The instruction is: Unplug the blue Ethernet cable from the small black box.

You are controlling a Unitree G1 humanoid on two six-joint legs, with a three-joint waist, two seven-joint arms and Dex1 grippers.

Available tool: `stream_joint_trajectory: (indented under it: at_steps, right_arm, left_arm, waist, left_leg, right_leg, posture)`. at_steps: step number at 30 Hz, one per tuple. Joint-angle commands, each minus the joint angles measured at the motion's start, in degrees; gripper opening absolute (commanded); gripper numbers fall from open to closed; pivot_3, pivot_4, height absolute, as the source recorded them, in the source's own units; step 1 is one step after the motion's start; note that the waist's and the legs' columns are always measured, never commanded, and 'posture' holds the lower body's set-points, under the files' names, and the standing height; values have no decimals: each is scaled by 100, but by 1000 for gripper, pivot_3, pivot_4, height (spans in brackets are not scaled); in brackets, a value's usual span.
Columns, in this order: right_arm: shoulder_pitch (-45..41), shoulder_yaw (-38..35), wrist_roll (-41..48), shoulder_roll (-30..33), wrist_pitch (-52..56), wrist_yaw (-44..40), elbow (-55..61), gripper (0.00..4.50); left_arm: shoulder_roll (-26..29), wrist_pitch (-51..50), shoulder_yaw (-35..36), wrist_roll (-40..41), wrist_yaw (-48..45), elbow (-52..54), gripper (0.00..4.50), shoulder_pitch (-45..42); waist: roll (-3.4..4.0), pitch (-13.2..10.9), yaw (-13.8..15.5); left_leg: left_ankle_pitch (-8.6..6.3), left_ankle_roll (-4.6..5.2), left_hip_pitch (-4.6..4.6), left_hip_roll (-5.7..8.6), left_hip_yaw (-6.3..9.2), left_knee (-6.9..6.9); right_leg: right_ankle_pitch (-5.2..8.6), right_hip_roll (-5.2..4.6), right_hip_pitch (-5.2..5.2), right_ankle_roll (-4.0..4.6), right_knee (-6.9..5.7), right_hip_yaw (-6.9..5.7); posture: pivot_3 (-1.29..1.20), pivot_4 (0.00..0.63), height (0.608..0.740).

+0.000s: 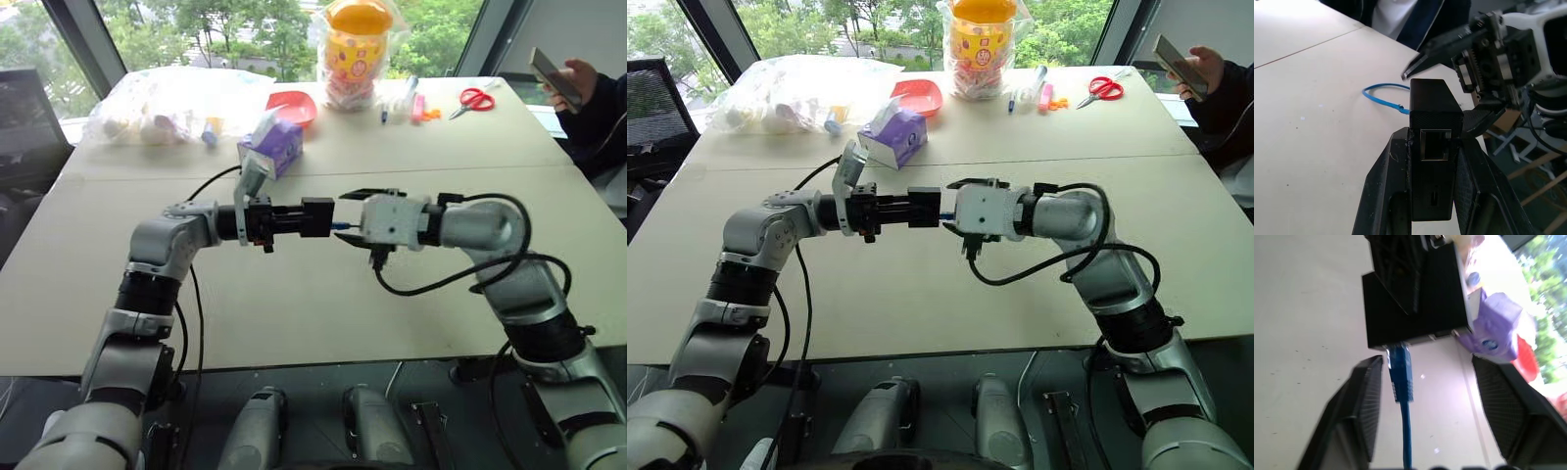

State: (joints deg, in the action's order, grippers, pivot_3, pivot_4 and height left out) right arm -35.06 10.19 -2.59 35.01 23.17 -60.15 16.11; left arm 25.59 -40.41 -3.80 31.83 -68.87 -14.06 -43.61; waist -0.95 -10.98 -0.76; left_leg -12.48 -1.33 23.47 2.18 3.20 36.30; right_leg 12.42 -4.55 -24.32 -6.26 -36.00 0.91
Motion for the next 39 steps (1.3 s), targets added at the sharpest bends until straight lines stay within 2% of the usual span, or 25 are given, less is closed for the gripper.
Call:
stream_joint_trajectory:
  at_steps: [1,5,10,12,14,16,30,32,34,39]
  right_arm:
    - [-281,-227,1139,100,1653,-600,169,4472]
    - [-855,-374,2272,-143,3852,-719,-334,4472]
    - [-1355,-556,2817,-402,4649,-388,-860,4472]
    - [-1418,-567,2946,-389,4729,-312,-883,4472]
    - [-1446,-497,3018,-329,4789,-242,-886,3965]
    - [-1484,-456,3106,-304,4883,-171,-911,3135]
    - [-1616,-226,3440,-212,4906,104,-1052,3135]
    - [-1623,-175,3431,-192,4855,116,-1080,2581]
    - [-1623,-100,3405,-160,4792,117,-1095,1798]
    - [-1682,-12,3434,-116,4708,87,-1182,1798]
  left_arm:
    - [126,123,45,49,-329,21,494,-259]
    - [237,353,-27,-65,-638,-51,494,-275]
    - [262,371,-24,-91,-731,-3,494,-243]
    - [276,424,-50,-151,-759,-11,494,-223]
    - [280,450,-55,-181,-777,-12,494,-211]
    - [296,501,-77,-217,-802,10,494,-196]
    - [304,570,-132,-235,-891,34,494,-200]
    - [302,573,-130,-238,-896,18,494,-210]
    - [303,573,-125,-238,-899,9,494,-216]
    - [331,566,-141,-245,-926,70,494,-169]
  waist:
    - [0,0,0]
    - [0,0,-15]
    - [0,0,-7]
    - [0,0,5]
    - [0,0,4]
    - [0,0,3]
    - [0,0,-17]
    - [0,0,-18]
    - [0,0,-17]
    - [0,0,-19]
  left_leg:
    - [0,0,0,0,0,-1]
    - [0,0,0,-2,2,0]
    - [0,0,0,-3,3,-5]
    - [-1,0,4,-1,3,-7]
    - [-2,2,8,0,3,-6]
    - [-3,3,9,2,2,-6]
    - [-3,3,9,0,0,-6]
    - [-3,3,9,0,0,-6]
    - [-3,3,9,0,0,-6]
    - [-3,3,9,0,0,-6]
  right_leg:
    - [1,0,0,2,0,0]
    - [9,-2,0,17,0,-1]
    - [10,-2,-4,20,-1,-2]
    - [2,-5,-8,6,0,-2]
    - [0,-6,-9,3,1,-3]
    - [0,-8,-10,2,2,-3]
    - [0,-5,-12,1,2,-4]
    - [0,-5,-12,1,1,-4]
    - [0,-5,-12,0,2,-4]
    - [0,-4,-12,0,2,-5]
  posture:
    - [0,150,740]
    - [0,150,740]
    - [0,150,740]
    - [0,150,740]
    - [0,150,740]
    - [0,150,740]
    - [0,150,740]
    - [0,150,740]
    - [0,150,740]
    - [0,150,740]
